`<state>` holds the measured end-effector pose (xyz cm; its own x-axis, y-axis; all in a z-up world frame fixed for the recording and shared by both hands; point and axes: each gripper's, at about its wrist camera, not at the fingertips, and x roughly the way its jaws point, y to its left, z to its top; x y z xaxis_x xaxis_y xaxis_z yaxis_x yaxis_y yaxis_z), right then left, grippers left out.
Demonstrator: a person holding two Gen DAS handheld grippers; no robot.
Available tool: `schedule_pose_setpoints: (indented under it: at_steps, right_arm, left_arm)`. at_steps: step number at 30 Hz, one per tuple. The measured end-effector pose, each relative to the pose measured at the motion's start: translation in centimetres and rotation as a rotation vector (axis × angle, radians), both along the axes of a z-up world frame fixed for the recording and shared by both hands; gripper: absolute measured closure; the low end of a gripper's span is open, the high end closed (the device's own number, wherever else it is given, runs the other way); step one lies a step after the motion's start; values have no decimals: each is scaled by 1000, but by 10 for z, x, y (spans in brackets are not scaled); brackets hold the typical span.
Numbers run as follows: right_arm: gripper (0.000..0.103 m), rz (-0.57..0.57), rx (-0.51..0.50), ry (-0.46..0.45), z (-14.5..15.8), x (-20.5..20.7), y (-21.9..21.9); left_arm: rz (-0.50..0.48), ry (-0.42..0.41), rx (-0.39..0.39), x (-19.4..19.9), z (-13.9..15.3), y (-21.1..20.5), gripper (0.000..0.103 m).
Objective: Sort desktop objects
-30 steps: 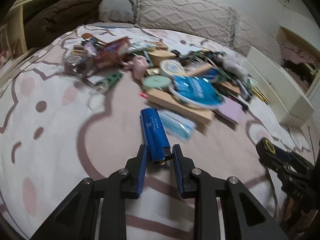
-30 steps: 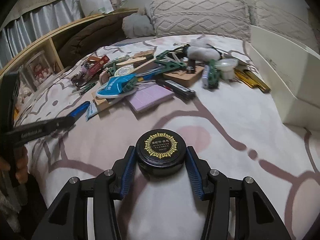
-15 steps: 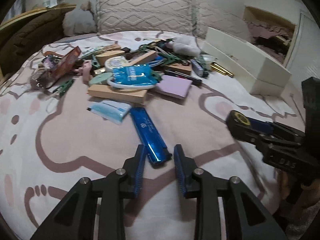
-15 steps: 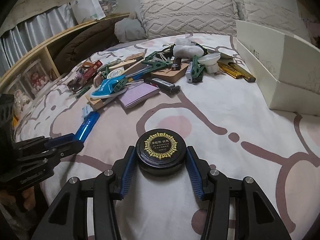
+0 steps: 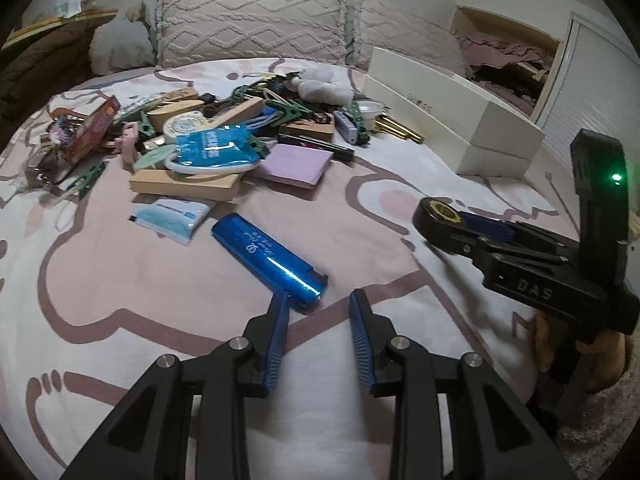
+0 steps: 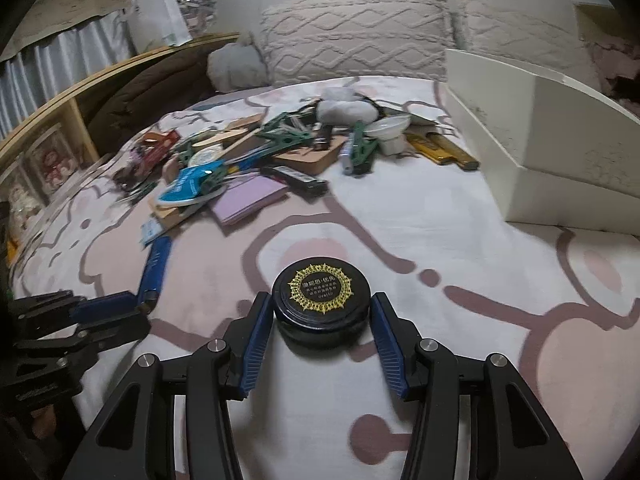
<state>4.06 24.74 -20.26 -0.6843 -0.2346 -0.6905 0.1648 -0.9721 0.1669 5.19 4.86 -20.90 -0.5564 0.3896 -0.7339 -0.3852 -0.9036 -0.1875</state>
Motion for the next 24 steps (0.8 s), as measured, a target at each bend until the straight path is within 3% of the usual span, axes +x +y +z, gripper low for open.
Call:
schedule_pose_setpoints:
  at_steps: [2,13,21,22,24]
  right_arm:
    - [52,-5,-11,-4,0,0,3]
    - [52,-20,-49,-17,-1,-1,12]
    - [52,-24,-32,-13,-2,-2,11]
    - [52,-24,-32,-12,-2,-3,11]
    - [52,-24,-33,-13,-2,-3,11]
  left_arm:
    - [-27,-8,11,-1,1,6,55]
    - [-105,-60,56,-18,2,24,55]
    - [-173,-45,12,-20,5,39,55]
    - [-174,-41,3,-19,5,38,53]
    - [-164,-27,-22,-18,5,36,39]
